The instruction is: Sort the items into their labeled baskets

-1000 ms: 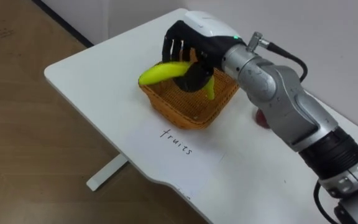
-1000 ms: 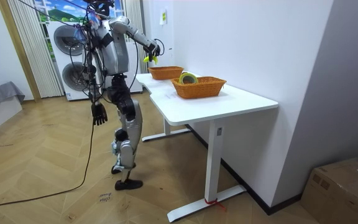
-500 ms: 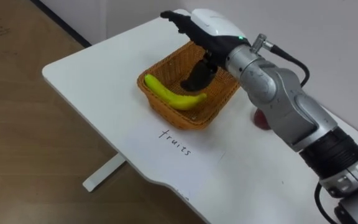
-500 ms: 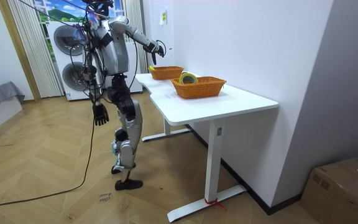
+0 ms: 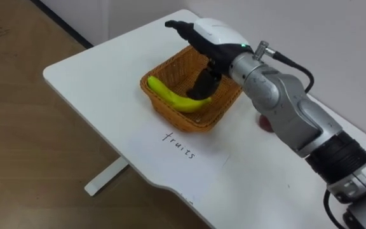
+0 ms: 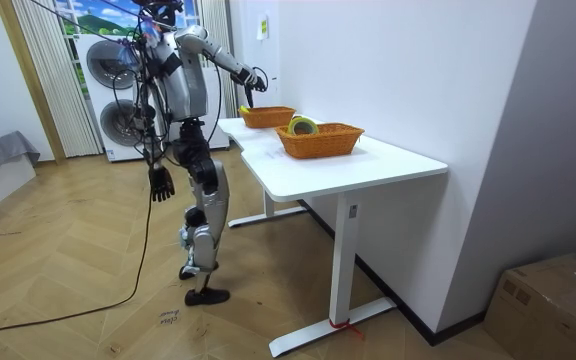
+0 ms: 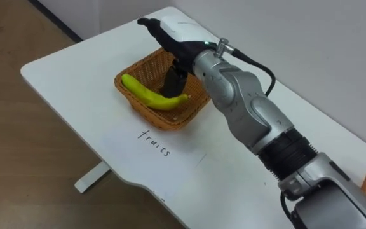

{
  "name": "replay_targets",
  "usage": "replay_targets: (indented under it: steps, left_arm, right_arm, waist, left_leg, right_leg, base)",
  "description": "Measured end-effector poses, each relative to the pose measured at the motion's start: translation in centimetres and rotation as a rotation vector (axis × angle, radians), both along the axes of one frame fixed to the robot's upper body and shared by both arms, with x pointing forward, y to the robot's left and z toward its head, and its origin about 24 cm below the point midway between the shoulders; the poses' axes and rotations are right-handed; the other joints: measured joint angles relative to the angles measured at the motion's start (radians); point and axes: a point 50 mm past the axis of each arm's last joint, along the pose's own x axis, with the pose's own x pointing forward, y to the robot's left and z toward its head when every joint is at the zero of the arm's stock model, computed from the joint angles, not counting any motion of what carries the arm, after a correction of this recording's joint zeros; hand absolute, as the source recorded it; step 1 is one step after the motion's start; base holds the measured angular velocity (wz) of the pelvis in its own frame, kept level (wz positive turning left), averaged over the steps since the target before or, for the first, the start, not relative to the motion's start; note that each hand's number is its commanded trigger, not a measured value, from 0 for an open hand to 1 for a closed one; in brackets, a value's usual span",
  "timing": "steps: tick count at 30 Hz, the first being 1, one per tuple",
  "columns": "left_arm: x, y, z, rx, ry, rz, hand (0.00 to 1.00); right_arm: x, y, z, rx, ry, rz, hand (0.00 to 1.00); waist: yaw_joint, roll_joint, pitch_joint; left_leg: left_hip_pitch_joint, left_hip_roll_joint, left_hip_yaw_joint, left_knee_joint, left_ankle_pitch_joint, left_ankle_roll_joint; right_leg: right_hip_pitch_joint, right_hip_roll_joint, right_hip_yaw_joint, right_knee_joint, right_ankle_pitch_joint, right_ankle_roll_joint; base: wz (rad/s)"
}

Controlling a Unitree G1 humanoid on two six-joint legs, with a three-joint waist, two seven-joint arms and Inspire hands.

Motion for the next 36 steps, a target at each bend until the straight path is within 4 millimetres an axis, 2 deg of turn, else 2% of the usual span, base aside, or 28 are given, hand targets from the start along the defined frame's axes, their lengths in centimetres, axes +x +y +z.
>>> replay_targets:
  steps: [2, 9, 15, 18, 19, 21, 23, 27, 28, 30, 33, 35, 36]
  left_arm:
    - [0.1, 0.0, 0.0, 0.001, -0.002, -0.001, 0.00]
    - [-0.2, 0.1, 0.0, 0.002, 0.005, 0.002, 0.00]
    - [-0.6, -0.5, -0.2, -0.010, 0.021, -0.009, 0.00]
    - [-0.6, -1.1, -0.4, -0.025, 0.018, -0.009, 0.00]
    - [-0.7, -1.5, -0.6, -0.035, 0.020, -0.006, 0.00]
    - [-1.1, -2.3, -0.9, -0.055, 0.025, 0.008, 0.00]
    - [-2.0, -3.3, -1.2, -0.070, 0.043, 0.024, 0.00]
    - [-2.2, -3.6, -1.3, -0.071, 0.047, 0.027, 0.00]
    - [-1.9, -3.6, -1.3, -0.072, 0.042, 0.024, 0.00]
    - [-1.8, -3.7, -1.3, -0.077, 0.038, 0.024, 0.00]
    - [-1.7, -3.9, -1.4, -0.082, 0.042, 0.027, 0.00]
    - [-1.8, -4.6, -1.6, -0.098, 0.052, 0.032, 0.00]
    - [-1.8, -4.8, -1.7, -0.102, 0.053, 0.031, 0.00]
  right_arm:
    - [0.0, -0.1, 0.0, 0.002, 0.002, -0.002, 0.00]
    - [0.1, -0.4, 0.0, 0.000, 0.004, -0.007, 0.00]
    - [0.1, -0.4, 0.2, 0.077, 0.020, 0.005, 0.00]
    - [0.1, -0.9, 0.4, 0.089, 0.013, -0.007, 0.00]
    - [0.2, -1.1, 0.9, 0.115, 0.005, -0.013, 0.00]
    - [0.5, -1.8, 1.6, 0.176, -0.014, -0.037, 0.00]
    - [0.7, -3.1, 2.4, 0.272, -0.061, -0.098, 0.00]
    - [0.6, -5.4, 1.8, 0.412, -0.075, -0.210, 0.00]
    - [0.6, -5.8, 1.5, 0.462, -0.057, -0.231, 0.00]
    - [0.5, -6.6, 0.9, 0.544, -0.026, -0.269, 0.00]
    - [0.1, -7.1, -0.3, 0.621, 0.026, -0.302, 0.00]
    - [0.2, -7.9, -0.2, 0.738, 0.056, -0.334, 0.00]
    - [0.2, -8.1, 0.0, 0.771, 0.056, -0.343, 0.00]
  waist:
    - [0.000, 0.000, 0.0000]
    - [0.000, 0.002, 0.0005]
    - [-0.031, 0.023, 0.0103]
    - [-0.041, 0.043, 0.0062]
    - [-0.055, 0.057, 0.0057]
    - [-0.072, 0.078, -0.0016]
    - [-0.086, 0.100, -0.0138]
    - [-0.101, 0.106, -0.0138]
    - [-0.116, 0.109, -0.0121]
    - [-0.122, 0.117, -0.0060]
    - [-0.147, 0.139, -0.0034]
    - [-0.163, 0.165, -0.0077]
    - [-0.165, 0.169, -0.0090]
  left_leg:
    - [-0.002, 0.000, -0.001, 0.001, 0.000, 0.000]
    - [0.001, 0.000, -0.001, 0.001, 0.000, 0.000]
    - [0.006, 0.002, 0.000, 0.007, 0.000, 0.000]
    - [0.004, 0.001, 0.006, 0.011, 0.000, 0.001]
    - [0.004, -0.004, 0.001, 0.015, -0.001, 0.001]
    - [0.008, -0.012, -0.002, 0.015, 0.001, 0.004]
    - [0.018, -0.013, 0.000, 0.012, 0.004, 0.008]
    - [0.026, -0.013, -0.002, 0.013, 0.005, 0.010]
    - [0.026, -0.014, -0.005, 0.016, 0.005, 0.010]
    - [0.036, -0.015, -0.002, 0.015, 0.006, 0.011]
    - [0.037, -0.019, -0.002, 0.019, 0.004, 0.015]
    - [0.024, -0.027, -0.003, 0.036, 0.003, 0.021]
    - [0.022, -0.029, -0.002, 0.036, 0.005, 0.024]
  right_leg:
    - [-0.001, -0.001, -0.014, 0.000, 0.000, 0.000]
    - [0.003, 0.001, -0.015, -0.001, 0.000, 0.000]
    - [0.014, -0.001, -0.010, -0.002, 0.000, 0.000]
    - [0.010, -0.001, 0.005, -0.001, 0.000, 0.000]
    - [0.014, -0.001, 0.005, -0.001, 0.000, 0.000]
    - [0.016, -0.004, 0.009, -0.001, 0.000, 0.000]
    - [0.020, -0.016, 0.012, 0.000, 0.000, 0.000]
    - [0.037, -0.021, 0.004, 0.002, -0.003, 0.006]
    - [0.041, -0.021, 0.003, 0.002, -0.003, 0.006]
    - [0.051, -0.024, 0.004, 0.002, -0.003, 0.006]
    - [0.050, -0.033, 0.003, 0.022, -0.009, 0.015]
    - [0.038, -0.042, 0.004, 0.037, -0.011, 0.019]
    - [0.035, -0.045, 0.004, 0.041, -0.012, 0.019]
  base:
    - [0.00]
    - [0.00]
    - [0.01]
    - [-0.06]
    - [0.10]
    - [0.05]
    - [-0.02]
    - [0.05]
    - [0.07]
    - [0.02]
    - [0.00]
    - [0.00]
    - [0.00]
